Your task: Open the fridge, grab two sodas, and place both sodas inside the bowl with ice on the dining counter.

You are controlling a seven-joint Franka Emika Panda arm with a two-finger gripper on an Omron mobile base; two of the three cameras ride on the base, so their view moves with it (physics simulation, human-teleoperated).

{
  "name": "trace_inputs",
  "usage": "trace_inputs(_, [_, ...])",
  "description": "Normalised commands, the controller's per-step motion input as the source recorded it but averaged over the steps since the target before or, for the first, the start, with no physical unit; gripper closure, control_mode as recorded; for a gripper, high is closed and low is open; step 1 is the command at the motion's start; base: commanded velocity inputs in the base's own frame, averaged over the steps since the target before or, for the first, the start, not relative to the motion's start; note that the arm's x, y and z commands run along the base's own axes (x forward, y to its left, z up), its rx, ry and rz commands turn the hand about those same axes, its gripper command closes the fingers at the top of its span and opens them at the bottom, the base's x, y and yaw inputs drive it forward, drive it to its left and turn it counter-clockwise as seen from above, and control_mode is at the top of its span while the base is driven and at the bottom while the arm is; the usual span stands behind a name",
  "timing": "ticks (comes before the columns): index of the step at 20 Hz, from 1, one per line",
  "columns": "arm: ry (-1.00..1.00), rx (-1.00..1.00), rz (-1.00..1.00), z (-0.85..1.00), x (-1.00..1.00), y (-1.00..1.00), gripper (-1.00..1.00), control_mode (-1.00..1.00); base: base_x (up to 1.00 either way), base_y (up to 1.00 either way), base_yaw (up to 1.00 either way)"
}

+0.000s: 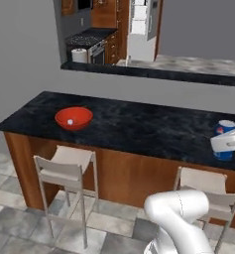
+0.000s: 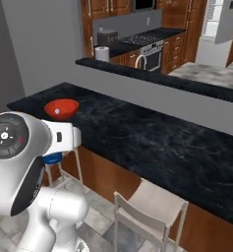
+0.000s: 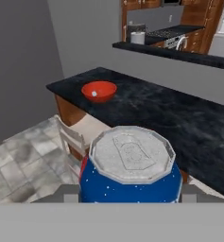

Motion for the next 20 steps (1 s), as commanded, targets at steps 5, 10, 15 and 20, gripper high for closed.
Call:
trace_inputs(5, [0.00,0.00,0.00,0.00,0.00,0.00,1.00,1.00,0.11,1.00,-0.22])
trace_inputs(10, [0.00,0.00,0.00,0.00,0.00,0.00,1.00,1.00,0.17,1.00,-0.23])
trace_inputs(15, [0.00,0.00,0.00,0.00,0.00,0.00,1.00,1.00,0.27,0.92,-0.29])
trace_inputs(20, [0.00,0.00,0.00,0.00,0.00,0.00,1.00,1.00,0.28,0.71,-0.39])
